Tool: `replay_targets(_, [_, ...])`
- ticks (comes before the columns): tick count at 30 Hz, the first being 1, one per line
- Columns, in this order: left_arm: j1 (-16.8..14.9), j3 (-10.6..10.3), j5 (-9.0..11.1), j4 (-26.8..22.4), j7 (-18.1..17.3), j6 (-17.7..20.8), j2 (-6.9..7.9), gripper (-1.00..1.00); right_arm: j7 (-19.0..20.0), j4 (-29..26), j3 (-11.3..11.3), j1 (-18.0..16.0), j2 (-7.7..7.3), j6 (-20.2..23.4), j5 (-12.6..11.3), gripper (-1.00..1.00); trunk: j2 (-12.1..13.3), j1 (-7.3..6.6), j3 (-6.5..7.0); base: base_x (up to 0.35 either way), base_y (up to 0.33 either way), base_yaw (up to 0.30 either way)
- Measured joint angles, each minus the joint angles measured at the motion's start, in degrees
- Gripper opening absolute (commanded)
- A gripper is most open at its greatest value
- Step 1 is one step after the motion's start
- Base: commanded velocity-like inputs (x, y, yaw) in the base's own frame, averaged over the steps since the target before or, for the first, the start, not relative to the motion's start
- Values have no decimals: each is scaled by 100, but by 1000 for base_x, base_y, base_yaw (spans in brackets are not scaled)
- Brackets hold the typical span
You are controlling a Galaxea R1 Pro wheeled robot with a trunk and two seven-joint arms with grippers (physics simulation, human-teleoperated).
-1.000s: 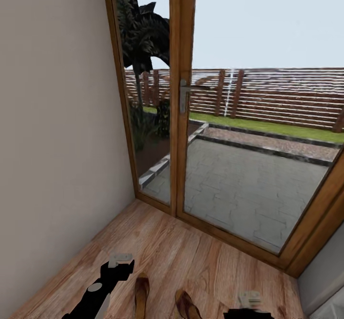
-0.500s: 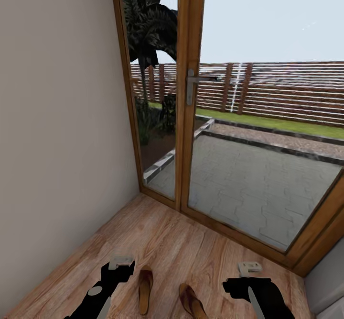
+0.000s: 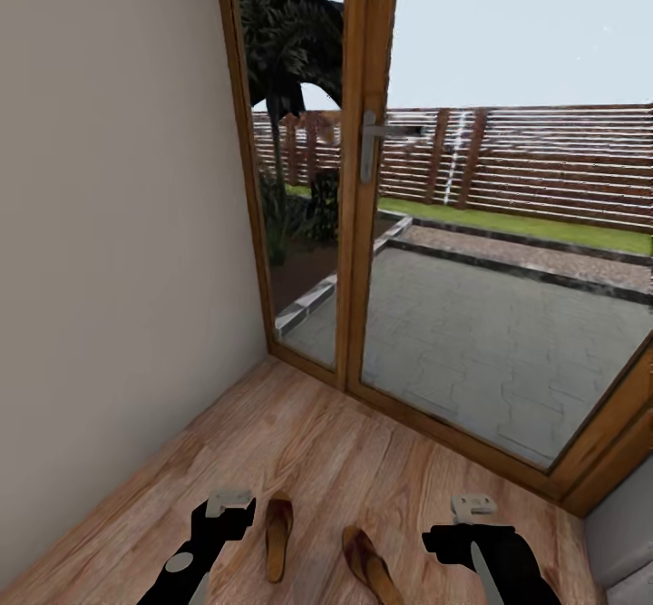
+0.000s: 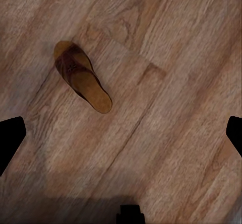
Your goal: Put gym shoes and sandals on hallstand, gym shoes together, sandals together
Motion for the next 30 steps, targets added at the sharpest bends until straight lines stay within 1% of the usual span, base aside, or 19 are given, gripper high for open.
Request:
replay_targets(19, [0, -16, -9, -5, 0, -9, 0, 100, -3, -16, 2, 0, -10, 0, 1, 100, -762, 417, -505, 0, 0, -167])
replay_targets(30, [-12, -43, -25, -14, 7, -51, 2, 100, -6, -18, 5, 1, -11, 0, 4, 100, -1204, 659, -746, 0, 0, -105])
